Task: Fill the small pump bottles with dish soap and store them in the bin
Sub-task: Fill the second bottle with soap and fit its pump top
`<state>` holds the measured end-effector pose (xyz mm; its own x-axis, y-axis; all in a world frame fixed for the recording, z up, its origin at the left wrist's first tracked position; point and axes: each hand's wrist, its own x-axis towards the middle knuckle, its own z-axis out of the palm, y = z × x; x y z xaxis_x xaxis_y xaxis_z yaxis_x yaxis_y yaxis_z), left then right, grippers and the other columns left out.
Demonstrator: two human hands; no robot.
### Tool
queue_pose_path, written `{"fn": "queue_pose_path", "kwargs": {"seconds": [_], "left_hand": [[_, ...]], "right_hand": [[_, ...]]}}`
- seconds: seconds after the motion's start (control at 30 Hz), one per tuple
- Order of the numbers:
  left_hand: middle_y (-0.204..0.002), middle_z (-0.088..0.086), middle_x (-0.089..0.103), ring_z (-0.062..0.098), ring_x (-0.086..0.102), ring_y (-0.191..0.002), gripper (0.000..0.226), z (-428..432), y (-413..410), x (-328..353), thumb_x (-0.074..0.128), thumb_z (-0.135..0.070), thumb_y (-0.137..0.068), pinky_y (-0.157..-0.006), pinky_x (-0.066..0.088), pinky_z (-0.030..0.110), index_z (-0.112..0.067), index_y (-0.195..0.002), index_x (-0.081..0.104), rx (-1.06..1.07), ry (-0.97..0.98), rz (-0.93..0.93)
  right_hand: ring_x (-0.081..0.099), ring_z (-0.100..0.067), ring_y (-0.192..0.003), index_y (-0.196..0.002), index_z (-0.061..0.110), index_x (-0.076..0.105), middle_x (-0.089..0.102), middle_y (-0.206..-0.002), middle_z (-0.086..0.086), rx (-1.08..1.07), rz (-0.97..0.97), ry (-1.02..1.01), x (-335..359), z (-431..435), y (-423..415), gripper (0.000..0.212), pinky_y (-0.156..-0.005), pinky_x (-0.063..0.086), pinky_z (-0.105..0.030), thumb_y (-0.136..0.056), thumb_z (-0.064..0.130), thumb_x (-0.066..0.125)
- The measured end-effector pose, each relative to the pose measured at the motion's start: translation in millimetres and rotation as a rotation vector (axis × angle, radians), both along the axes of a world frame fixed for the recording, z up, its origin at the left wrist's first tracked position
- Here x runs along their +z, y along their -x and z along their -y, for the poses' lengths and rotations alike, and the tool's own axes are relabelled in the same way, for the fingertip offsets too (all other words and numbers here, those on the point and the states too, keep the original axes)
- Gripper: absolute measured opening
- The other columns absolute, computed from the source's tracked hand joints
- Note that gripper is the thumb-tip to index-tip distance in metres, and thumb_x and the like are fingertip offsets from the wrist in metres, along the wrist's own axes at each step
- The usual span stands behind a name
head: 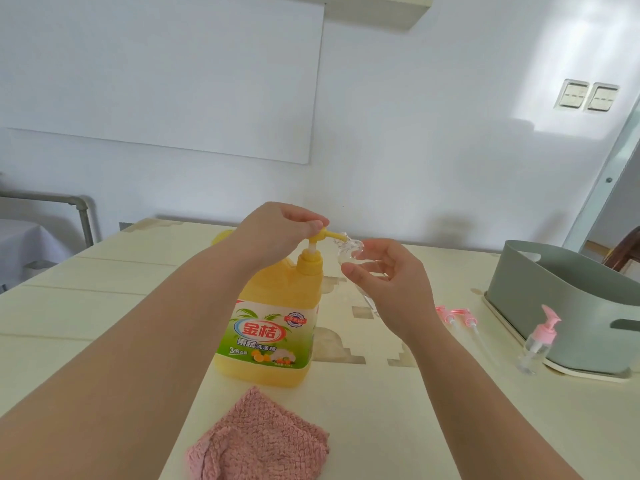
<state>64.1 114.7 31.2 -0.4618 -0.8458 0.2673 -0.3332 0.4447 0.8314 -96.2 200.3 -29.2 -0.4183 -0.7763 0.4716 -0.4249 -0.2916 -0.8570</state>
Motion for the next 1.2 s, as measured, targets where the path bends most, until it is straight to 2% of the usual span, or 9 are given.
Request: {"fn": "queue_pose_path", "kwargs": {"seconds": [0.13,0.37,0.53,0.63,0.8,0.93,1.07,1.2], "left_hand": [[-0.096,-0.020,0.059,0.005,0.049,-0.097,0.016,-0.2,1.5,-2.2,0.057,-0.038,-0.091,-0.078,0.032,0.022,-0.038,-0.101,0.069,0.029,0.025,0.033],[-0.098,-0.018,0.058,0.004,0.048,-0.096,0.019,-2.9,2.7,-5.5,0.055,-0.036,-0.092,-0.080,0.031,0.023,-0.035,-0.107,0.068,0.039,0.073,0.083],[-0.099,-0.021,0.057,0.002,0.049,-0.092,0.020,-2.3,-4.0,1.8,0.050,-0.038,-0.095,-0.074,0.031,0.021,-0.039,-0.105,0.067,-0.041,-0.011,0.109],[-0.102,-0.018,0.061,0.002,0.053,-0.097,0.024,-1.0,-7.9,7.2,0.046,-0.038,-0.096,-0.075,0.032,0.022,-0.039,-0.104,0.068,-0.076,-0.072,0.060],[-0.103,-0.017,0.063,0.007,0.054,-0.101,0.016,-1.2,-0.7,-0.1,0.058,-0.037,-0.090,-0.068,0.033,0.016,-0.037,-0.099,0.071,-0.001,-0.045,-0.042],[-0.097,-0.018,0.064,-0.001,0.053,-0.090,0.014,-2.1,4.2,-5.1,0.060,-0.035,-0.088,-0.063,0.032,0.014,-0.037,-0.096,0.072,0.051,-0.001,-0.062],[-0.092,-0.022,0.064,-0.006,0.052,-0.082,0.015,-1.7,5.4,-8.8,0.058,-0.039,-0.088,-0.061,0.031,0.013,-0.038,-0.098,0.070,0.074,0.062,0.003],[-0.088,-0.024,0.060,-0.007,0.049,-0.077,0.016,-2.2,4.4,-10.0,0.057,-0.041,-0.089,-0.059,0.029,0.012,-0.038,-0.101,0.069,0.088,0.101,0.081]], "right_hand": [[0.063,0.005,-0.077,-0.094,0.032,0.061,0.069,-0.097,0.011,0.007,-0.013,-0.001,-1.9,-0.8,0.1,0.028,-0.063,0.046,-0.008,-0.076,0.022,0.080],[0.066,-0.003,-0.082,-0.098,0.029,0.063,0.070,-0.097,0.010,0.000,-0.009,-0.007,-6.6,0.0,2.3,0.030,-0.067,0.050,-0.013,-0.075,0.023,0.081],[0.067,-0.003,-0.083,-0.096,0.032,0.061,0.070,-0.098,0.011,0.000,-0.024,-0.012,-4.3,-0.7,1.2,0.029,-0.068,0.050,-0.013,-0.076,0.024,0.080],[0.065,0.000,-0.081,-0.101,0.027,0.062,0.069,-0.098,0.010,0.004,-0.009,-0.001,0.0,-0.8,0.4,0.030,-0.066,0.048,-0.010,-0.077,0.025,0.079],[0.065,-0.001,-0.081,-0.104,0.024,0.062,0.069,-0.099,0.010,0.009,-0.009,0.007,2.1,-0.7,1.0,0.032,-0.065,0.048,-0.009,-0.077,0.024,0.079],[0.065,0.000,-0.079,-0.097,0.030,0.061,0.070,-0.098,0.010,0.013,-0.014,0.006,-1.3,-1.2,1.8,0.028,-0.064,0.047,-0.010,-0.076,0.023,0.080],[0.064,0.003,-0.077,-0.095,0.032,0.061,0.069,-0.098,0.010,0.010,-0.019,0.000,-4.5,-1.4,2.4,0.029,-0.065,0.048,-0.011,-0.076,0.024,0.080],[0.066,-0.001,-0.081,-0.098,0.030,0.062,0.069,-0.098,0.010,-0.001,-0.021,-0.008,-7.7,-0.1,2.7,0.030,-0.069,0.051,-0.015,-0.075,0.025,0.081]]}}
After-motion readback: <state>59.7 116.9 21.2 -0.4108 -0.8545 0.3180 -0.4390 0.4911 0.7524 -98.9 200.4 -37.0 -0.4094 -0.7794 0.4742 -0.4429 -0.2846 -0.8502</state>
